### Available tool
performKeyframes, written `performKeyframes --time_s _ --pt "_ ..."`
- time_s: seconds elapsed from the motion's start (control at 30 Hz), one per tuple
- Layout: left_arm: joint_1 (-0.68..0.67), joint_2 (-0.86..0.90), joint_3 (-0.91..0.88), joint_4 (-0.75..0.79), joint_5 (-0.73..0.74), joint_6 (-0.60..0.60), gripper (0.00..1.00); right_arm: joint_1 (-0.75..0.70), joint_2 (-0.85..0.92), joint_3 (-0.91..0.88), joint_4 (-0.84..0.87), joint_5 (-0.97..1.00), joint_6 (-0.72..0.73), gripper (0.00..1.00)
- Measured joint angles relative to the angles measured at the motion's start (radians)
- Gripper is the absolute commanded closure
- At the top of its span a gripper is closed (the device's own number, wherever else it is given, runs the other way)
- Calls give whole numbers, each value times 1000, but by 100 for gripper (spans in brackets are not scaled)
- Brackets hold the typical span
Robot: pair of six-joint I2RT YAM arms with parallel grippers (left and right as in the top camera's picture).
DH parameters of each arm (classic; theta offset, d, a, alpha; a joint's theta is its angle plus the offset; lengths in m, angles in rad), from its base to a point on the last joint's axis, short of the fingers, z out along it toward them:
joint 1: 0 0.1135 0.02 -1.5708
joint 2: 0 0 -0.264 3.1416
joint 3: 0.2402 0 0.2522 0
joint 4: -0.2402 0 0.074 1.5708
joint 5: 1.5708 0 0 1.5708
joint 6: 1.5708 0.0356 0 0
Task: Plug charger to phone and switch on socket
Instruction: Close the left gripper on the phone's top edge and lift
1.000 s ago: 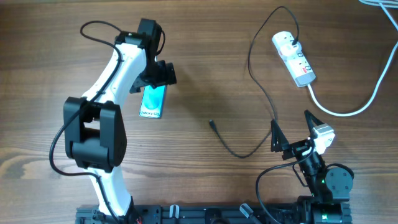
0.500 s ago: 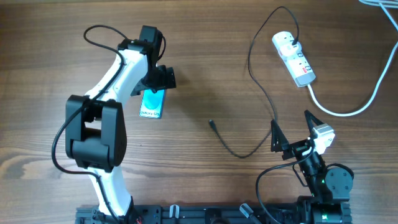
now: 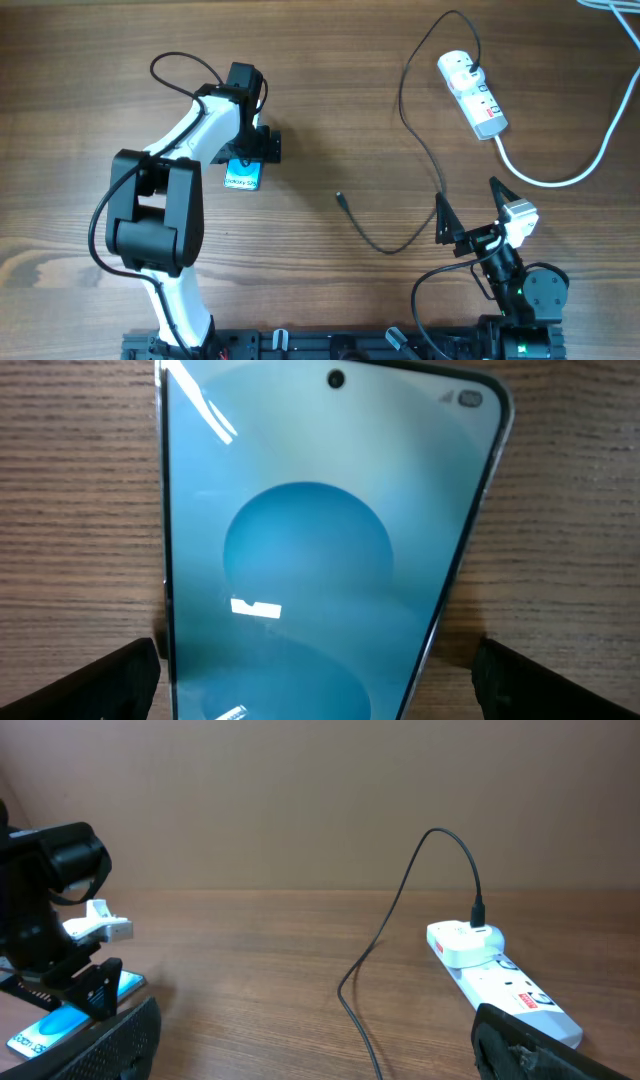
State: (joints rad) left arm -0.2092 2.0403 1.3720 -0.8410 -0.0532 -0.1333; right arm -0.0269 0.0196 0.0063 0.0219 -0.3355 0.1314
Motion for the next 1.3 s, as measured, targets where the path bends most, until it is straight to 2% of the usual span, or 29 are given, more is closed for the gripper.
performKeyframes --time_s 0.13,0.4,0.43,0.5,0.8,0.97,1.0,1.1,1.17,1.3 --pt "0 0 -5 12 3 24 9 0 0 0 0 0 0 1" --pt "1 0 -8 20 29 24 15 0 0 0 0 0 0 0" --pt "1 0 -8 20 30 23 15 0 0 0 0 0 0 0" --pt "2 0 -8 19 38 20 0 0 0 0 0 0 0 0" --pt "3 -4 -8 34 67 -37 0 0 0 0 0 0 0 0" --pt "3 -4 -8 49 70 -77 13 0 0 0 0 0 0 0" --pt "3 -4 -8 45 71 -88 13 0 0 0 0 0 0 0" --pt "3 -4 -8 3 79 -127 10 0 0 0 0 0 0 0" --pt "3 -4 -8 -33 83 -148 0 0 0 0 0 0 0 0" --pt "3 -4 -8 -61 90 -169 0 0 0 0 0 0 0 0"
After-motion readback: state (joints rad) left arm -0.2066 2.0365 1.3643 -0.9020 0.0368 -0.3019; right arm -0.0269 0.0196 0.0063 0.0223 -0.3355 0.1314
